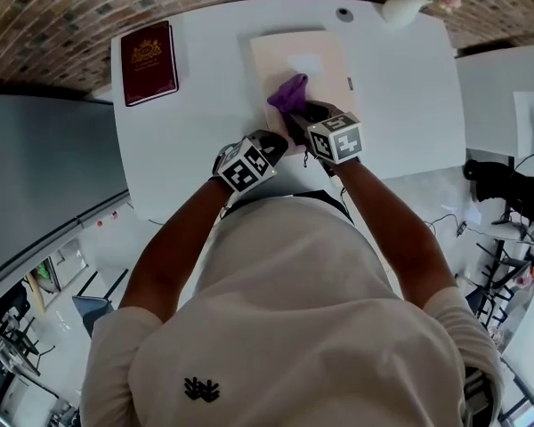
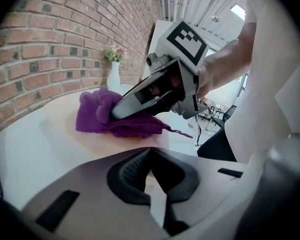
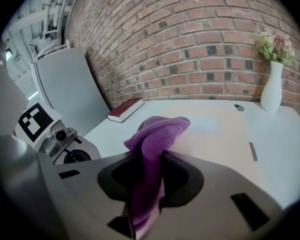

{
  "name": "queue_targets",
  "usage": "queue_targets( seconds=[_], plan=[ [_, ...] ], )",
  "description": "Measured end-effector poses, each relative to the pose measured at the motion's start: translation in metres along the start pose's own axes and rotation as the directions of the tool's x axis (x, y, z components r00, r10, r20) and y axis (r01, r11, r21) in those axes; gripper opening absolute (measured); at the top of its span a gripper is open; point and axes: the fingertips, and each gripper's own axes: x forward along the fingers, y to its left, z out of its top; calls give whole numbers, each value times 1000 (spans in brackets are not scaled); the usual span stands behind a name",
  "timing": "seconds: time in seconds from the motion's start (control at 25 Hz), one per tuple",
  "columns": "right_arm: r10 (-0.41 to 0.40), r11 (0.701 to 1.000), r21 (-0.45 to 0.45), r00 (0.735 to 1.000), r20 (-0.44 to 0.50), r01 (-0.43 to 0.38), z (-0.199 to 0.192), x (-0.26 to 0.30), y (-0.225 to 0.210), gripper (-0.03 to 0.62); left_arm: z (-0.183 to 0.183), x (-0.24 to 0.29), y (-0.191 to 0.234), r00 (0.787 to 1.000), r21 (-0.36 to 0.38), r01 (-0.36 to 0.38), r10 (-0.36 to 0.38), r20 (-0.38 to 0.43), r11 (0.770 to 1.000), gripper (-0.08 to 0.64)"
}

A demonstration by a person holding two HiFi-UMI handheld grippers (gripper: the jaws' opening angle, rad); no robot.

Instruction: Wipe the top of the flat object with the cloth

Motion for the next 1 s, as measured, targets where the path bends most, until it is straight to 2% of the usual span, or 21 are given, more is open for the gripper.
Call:
queue_targets(
  seconds=[0.44,0.8,1.0],
  plan=[
    [-160,981,118,987,20,156,-20,-47,-85,117,5,-2,0,1000,24,1,-1,5,1000,25],
    [-300,945,139,954,-3,297,-34,-86,-151,117,2,1,-2,1000,32,3,-3,9,999,25],
    [-313,943,116,949,-15,313,-27,-92,-152,117,2,1,-1,1000,27,13,-13,-3,1000,25]
  ],
)
